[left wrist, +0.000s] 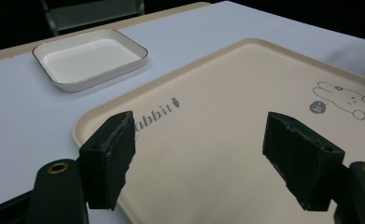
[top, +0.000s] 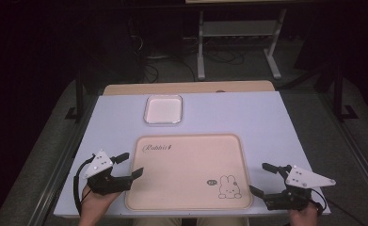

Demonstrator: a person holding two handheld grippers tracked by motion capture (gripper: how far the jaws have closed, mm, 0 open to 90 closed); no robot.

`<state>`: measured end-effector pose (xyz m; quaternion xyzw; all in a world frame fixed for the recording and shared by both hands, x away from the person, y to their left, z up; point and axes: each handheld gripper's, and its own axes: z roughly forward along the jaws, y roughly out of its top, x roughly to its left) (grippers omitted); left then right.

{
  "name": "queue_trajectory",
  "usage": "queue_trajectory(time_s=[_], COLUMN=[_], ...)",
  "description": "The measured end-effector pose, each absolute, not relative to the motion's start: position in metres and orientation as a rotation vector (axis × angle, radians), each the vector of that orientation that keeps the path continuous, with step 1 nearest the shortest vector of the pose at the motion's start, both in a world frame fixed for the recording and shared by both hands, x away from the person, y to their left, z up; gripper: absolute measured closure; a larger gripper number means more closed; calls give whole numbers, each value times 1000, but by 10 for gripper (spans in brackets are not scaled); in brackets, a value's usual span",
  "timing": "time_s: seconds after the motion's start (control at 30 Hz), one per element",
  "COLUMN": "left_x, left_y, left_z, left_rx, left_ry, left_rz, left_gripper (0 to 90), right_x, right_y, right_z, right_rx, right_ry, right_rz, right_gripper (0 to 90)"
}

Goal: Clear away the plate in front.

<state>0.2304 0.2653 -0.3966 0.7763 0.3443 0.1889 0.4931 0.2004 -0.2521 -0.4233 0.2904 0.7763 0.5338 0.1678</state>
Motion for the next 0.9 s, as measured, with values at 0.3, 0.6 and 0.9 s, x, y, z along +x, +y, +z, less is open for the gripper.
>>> queue_trajectory(time_s=[0.3, 0.6, 0.9], left_x=[238, 253, 276], left_y=[270, 267, 258], left_z=[-392, -385, -373], left_rx=[1892, 1910, 1932], left_ry=[863, 888, 847], left_rz=[410, 358, 345], left_gripper=[276, 299, 333], right_x=[200, 201, 202], right_y=[-252, -252, -252], right_z=[-423, -423, -424], right_rx=[825, 844, 839], right_ry=[2206, 2195, 2199], right_rz=[1512, 1512, 1512], right_gripper=[131, 131, 131])
